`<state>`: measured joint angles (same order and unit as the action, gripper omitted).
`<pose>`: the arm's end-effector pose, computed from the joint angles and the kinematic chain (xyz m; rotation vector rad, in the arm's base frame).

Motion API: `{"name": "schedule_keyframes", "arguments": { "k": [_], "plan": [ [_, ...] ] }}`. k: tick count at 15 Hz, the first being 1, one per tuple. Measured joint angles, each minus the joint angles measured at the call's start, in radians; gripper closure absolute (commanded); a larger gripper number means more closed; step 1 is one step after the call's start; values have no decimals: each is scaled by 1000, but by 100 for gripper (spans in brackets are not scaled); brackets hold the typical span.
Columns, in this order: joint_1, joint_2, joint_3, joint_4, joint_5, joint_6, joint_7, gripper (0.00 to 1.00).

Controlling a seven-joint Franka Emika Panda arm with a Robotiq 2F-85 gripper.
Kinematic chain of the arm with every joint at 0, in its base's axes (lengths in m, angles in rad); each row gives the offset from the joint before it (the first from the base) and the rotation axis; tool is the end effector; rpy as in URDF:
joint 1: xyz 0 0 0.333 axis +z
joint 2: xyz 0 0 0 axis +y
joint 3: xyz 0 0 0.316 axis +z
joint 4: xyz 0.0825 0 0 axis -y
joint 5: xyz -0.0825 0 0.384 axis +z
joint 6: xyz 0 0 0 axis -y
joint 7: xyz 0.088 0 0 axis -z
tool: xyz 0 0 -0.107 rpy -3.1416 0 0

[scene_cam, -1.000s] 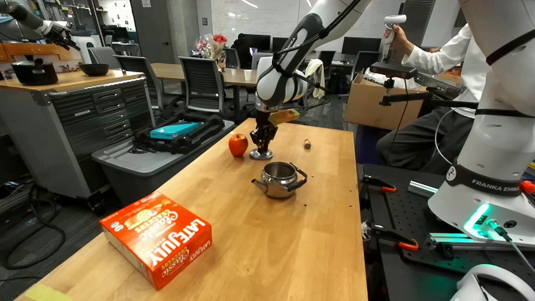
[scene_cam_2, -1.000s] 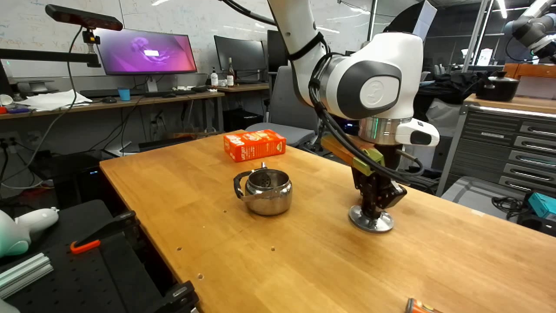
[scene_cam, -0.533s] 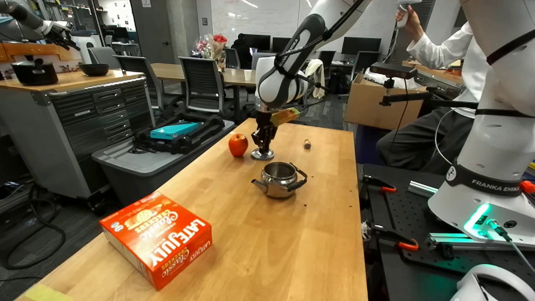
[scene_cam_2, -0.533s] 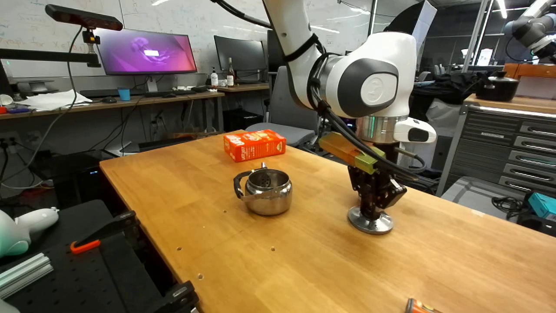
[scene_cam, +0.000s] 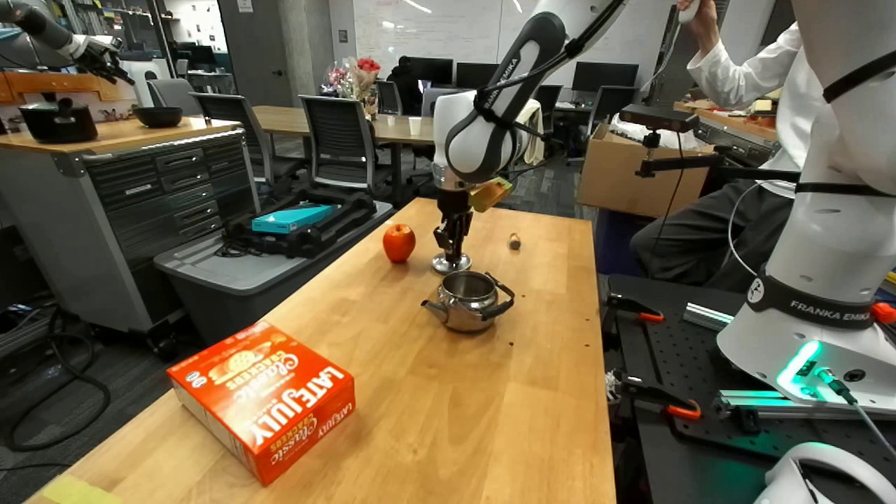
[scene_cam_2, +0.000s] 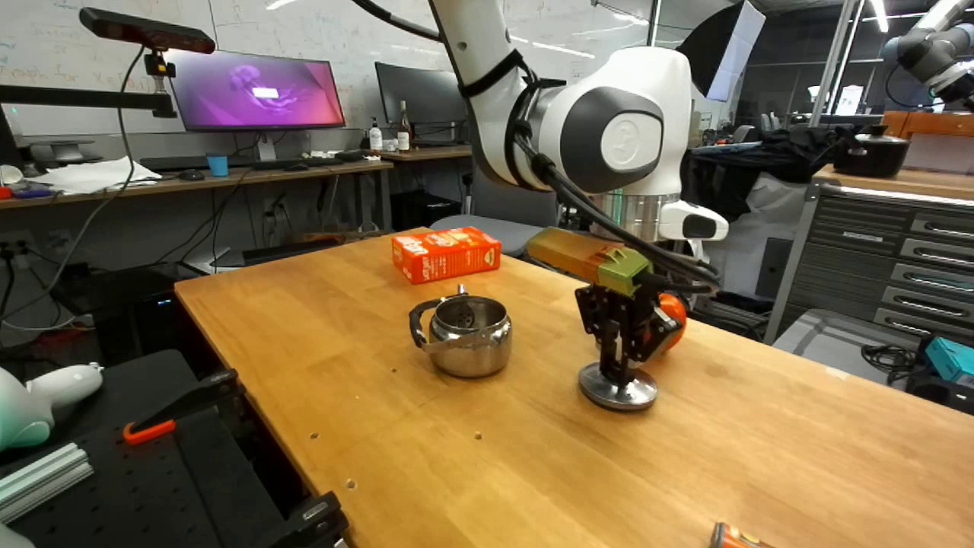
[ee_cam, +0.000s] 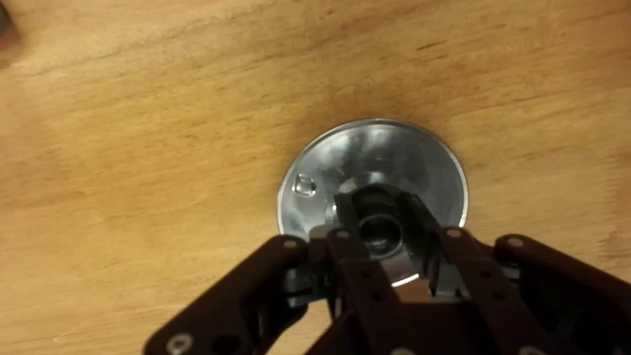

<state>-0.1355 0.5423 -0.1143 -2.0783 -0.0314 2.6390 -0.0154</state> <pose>0.5688 -0.1446 0.1657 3.0514 -0.2910 0.0170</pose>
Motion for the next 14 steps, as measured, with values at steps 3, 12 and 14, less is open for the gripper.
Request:
{"name": "schedule_keyframes", "arguments": {
  "k": [3, 12, 14],
  "plan": [
    [7, -48, 2, -52, -3, 1, -24, 91],
    [20, -205, 18, -196, -5, 5, -83, 91],
    [20, -242, 33, -226, -3, 5, -99, 91]
  ]
}}
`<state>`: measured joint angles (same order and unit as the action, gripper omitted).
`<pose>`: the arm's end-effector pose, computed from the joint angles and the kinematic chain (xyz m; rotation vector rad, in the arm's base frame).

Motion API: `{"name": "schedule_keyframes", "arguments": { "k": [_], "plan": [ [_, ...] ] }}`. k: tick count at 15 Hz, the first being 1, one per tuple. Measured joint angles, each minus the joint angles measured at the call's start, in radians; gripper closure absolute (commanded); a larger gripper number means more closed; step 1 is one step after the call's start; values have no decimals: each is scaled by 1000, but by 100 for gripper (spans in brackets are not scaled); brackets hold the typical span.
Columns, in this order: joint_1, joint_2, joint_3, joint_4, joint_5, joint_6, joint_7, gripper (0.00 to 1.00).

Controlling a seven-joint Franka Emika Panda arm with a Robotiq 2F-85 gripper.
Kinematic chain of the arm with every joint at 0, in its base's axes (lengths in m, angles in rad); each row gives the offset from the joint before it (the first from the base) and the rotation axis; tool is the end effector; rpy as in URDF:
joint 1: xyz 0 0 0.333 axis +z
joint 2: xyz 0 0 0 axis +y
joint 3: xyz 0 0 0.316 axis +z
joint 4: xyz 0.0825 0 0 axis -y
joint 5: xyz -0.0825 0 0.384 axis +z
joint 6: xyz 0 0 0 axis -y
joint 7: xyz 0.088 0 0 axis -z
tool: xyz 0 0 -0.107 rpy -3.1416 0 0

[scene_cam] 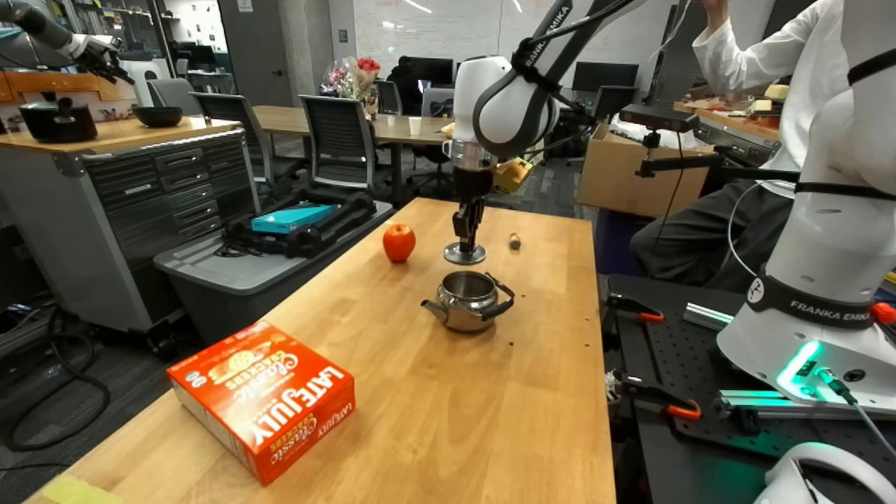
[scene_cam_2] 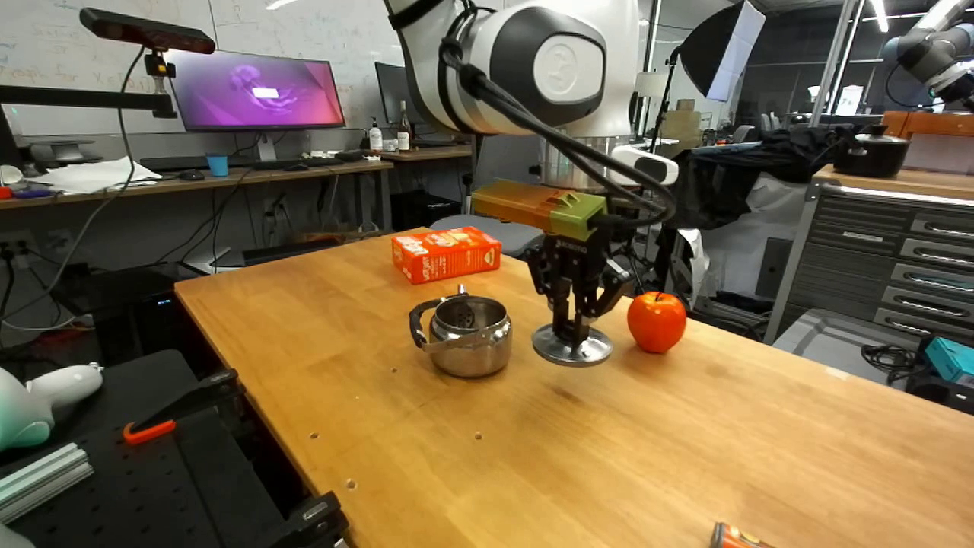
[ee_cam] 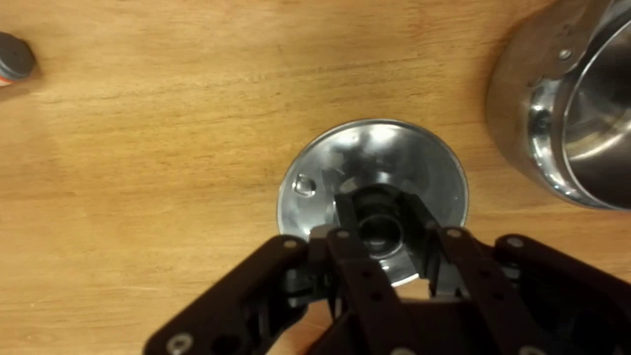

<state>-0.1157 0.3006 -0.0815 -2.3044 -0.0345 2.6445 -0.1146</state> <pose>0.5215 -0.1041 0.2196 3.0934 -0.0750 0.0515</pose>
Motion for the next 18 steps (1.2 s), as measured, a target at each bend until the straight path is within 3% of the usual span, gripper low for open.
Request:
{"name": "schedule_keyframes", "arguments": {
  "k": [10, 18],
  "plan": [
    [0, -159, 69, -133, 92, 2, -122, 91],
    [34, -174, 116, -182, 140, 2, -191, 91]
  ]
}}
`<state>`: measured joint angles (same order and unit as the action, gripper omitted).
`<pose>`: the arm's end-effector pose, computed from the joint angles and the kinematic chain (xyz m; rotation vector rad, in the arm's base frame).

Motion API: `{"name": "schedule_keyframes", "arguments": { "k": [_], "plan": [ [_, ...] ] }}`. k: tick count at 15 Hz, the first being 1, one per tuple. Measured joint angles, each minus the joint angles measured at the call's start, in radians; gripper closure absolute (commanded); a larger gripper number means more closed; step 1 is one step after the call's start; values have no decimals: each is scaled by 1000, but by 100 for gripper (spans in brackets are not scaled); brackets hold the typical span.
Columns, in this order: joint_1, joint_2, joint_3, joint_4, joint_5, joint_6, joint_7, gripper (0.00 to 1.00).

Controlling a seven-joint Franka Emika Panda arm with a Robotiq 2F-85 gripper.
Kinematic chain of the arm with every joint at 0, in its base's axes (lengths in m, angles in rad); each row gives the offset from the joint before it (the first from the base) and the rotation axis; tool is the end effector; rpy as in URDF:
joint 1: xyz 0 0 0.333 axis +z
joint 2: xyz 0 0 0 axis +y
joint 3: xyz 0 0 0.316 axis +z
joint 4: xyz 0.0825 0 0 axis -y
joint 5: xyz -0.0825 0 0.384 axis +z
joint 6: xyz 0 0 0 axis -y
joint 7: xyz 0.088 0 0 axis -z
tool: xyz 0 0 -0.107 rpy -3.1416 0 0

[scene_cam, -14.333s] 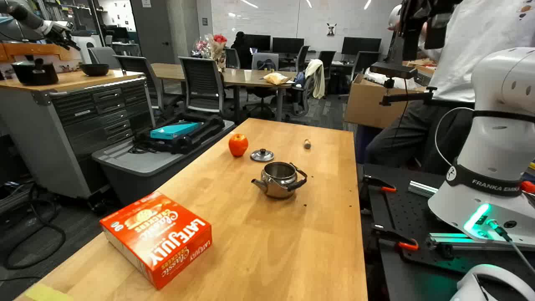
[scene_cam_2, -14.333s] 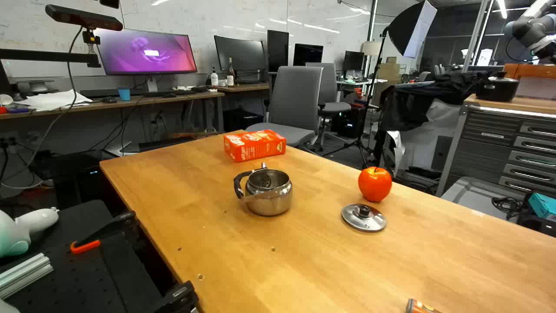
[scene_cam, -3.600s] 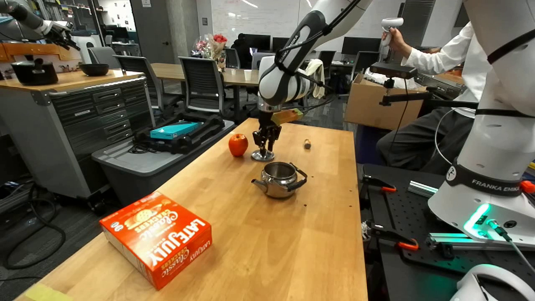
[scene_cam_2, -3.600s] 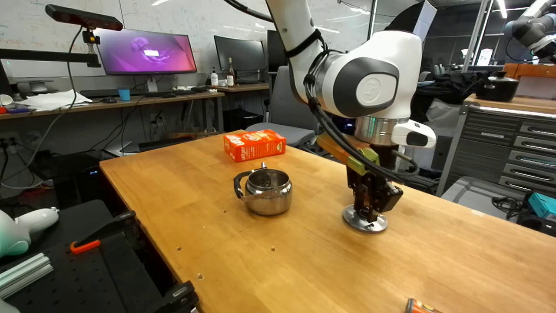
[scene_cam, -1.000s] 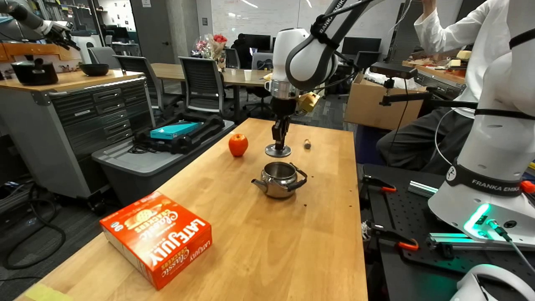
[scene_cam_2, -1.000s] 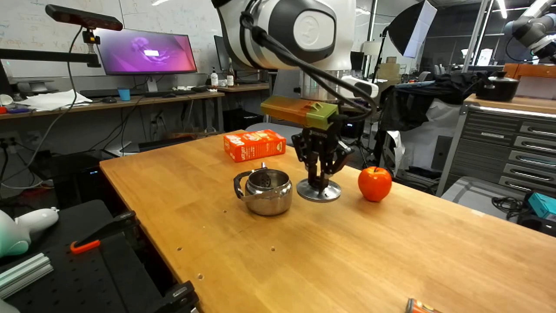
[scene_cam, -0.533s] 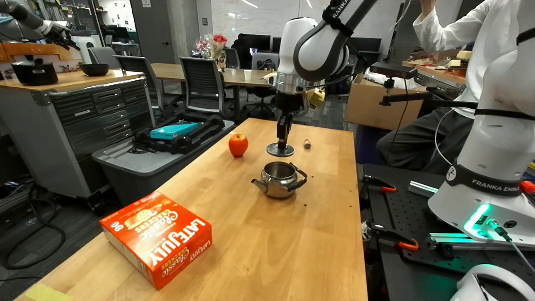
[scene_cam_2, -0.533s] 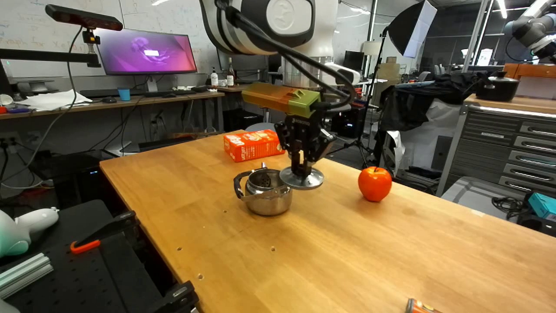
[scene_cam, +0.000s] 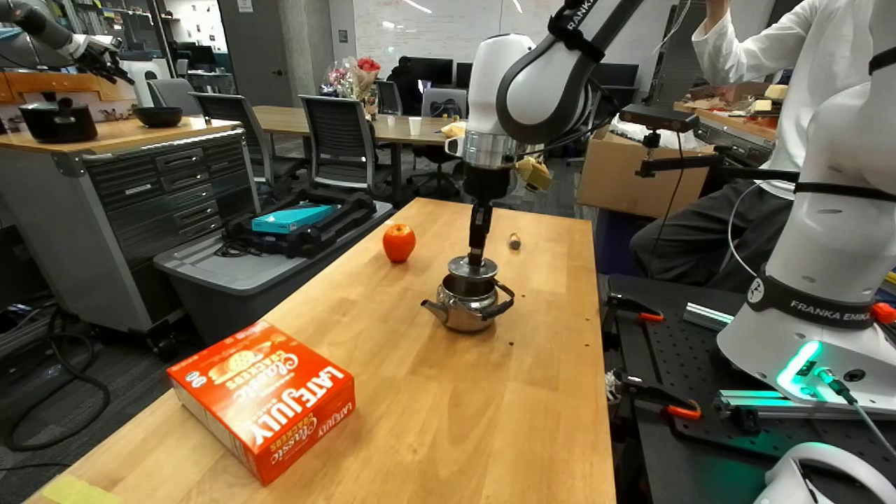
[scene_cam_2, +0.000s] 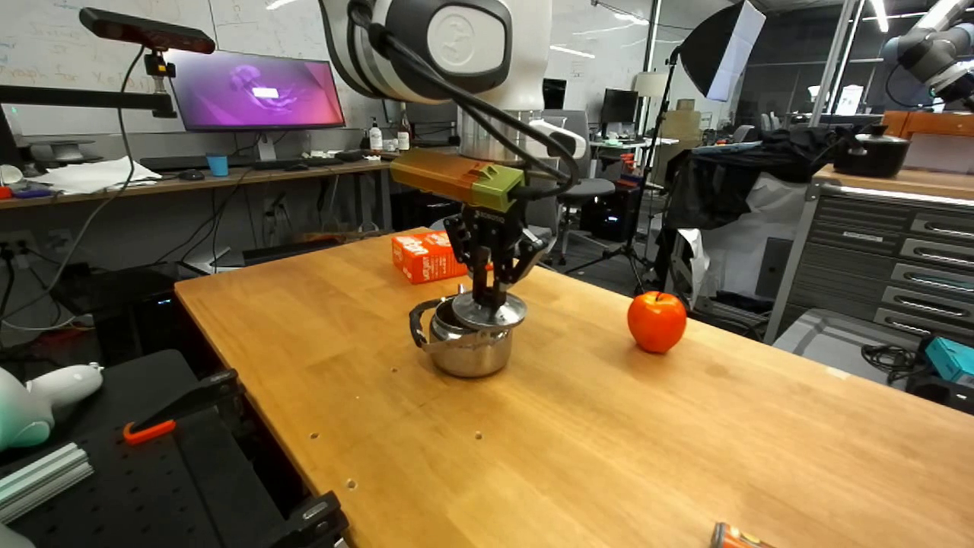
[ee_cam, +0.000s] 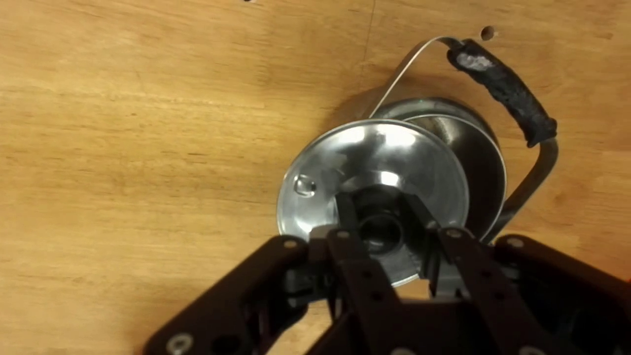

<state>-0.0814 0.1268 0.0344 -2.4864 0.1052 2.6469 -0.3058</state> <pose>0.4774 -0.0250 0.2420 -3.0811 -0.2574 -0.0662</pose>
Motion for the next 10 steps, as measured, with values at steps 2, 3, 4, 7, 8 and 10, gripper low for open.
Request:
{"name": "schedule_keyframes", "arguments": {
  "k": [2, 3, 4, 7, 8, 10],
  "plan": [
    [18, 0, 1, -14, -4, 4, 0, 91],
    [26, 0, 1, -22, -5, 10, 0, 91],
    [33, -1, 2, -30, -5, 15, 0, 91],
    [48, -14, 7, -47, -5, 27, 0, 91],
    [50, -21, 10, -50, -4, 27, 1, 91],
    [55, -37, 16, -52, -4, 27, 1, 91]
  ]
}}
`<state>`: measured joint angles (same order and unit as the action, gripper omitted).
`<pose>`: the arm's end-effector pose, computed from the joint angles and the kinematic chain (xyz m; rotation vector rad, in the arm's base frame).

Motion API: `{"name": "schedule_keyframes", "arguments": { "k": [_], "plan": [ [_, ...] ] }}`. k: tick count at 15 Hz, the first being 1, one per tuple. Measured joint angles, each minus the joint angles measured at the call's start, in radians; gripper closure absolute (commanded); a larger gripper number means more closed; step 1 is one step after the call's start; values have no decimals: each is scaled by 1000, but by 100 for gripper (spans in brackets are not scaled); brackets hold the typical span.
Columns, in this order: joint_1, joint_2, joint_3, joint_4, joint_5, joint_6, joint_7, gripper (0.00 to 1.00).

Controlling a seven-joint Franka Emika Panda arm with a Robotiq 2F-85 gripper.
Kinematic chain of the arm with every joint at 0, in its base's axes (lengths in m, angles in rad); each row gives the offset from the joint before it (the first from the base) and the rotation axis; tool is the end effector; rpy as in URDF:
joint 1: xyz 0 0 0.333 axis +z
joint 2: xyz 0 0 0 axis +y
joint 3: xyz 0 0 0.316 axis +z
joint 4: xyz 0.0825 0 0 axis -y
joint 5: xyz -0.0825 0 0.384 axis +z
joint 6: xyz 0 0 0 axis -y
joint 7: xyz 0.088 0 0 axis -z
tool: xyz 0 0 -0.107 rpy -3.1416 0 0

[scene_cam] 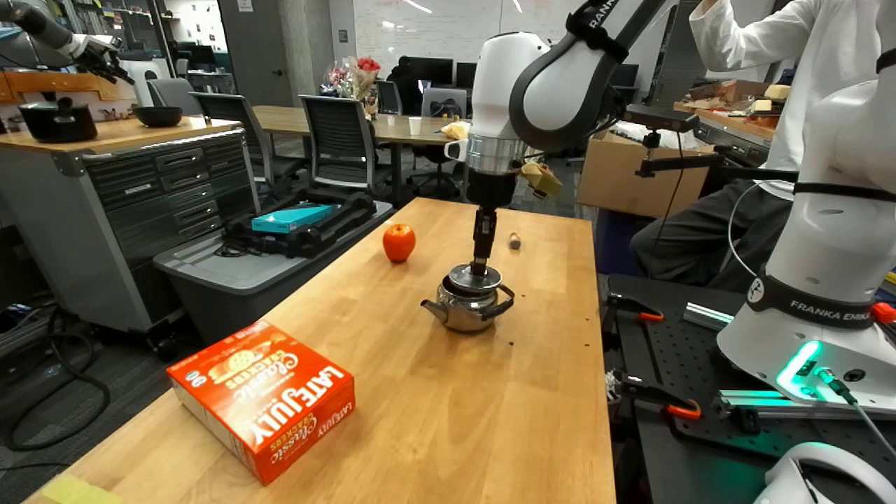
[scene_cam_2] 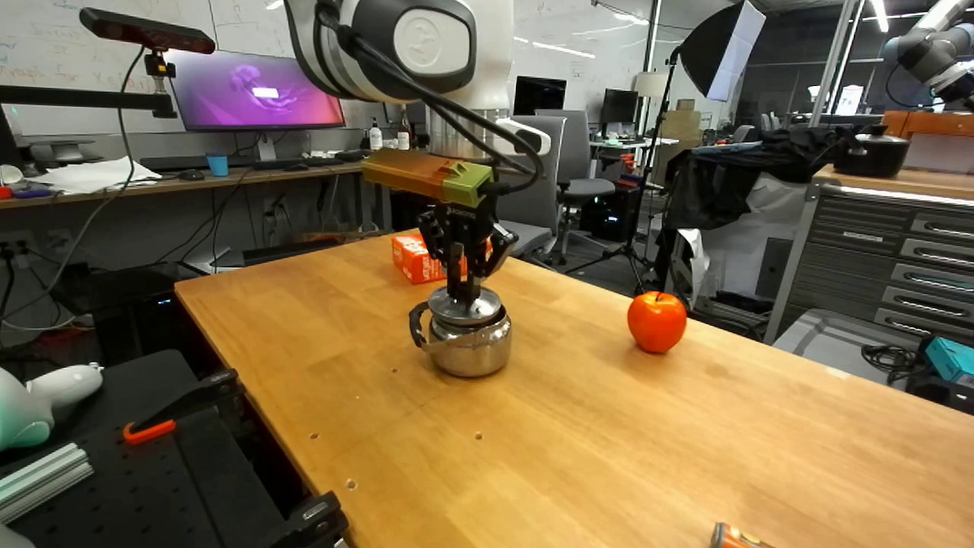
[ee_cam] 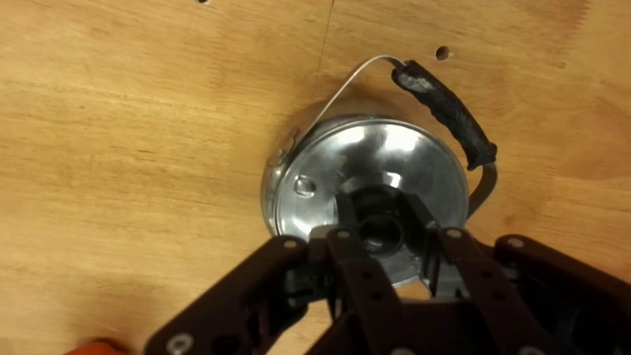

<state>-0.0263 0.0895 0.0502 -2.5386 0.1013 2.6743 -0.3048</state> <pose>0.4636 0.0083 0.2436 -3.0732 -0.3690 -0.0819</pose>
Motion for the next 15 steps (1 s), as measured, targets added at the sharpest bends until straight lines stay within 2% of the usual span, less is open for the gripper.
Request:
{"name": "schedule_keyframes", "arguments": {
  "k": [6, 15],
  "plan": [
    [9, -35, 2, -1, 0, 0, 2, 91],
    [9, 1, 2, 8, 0, 6, 7, 91]
  ]
}}
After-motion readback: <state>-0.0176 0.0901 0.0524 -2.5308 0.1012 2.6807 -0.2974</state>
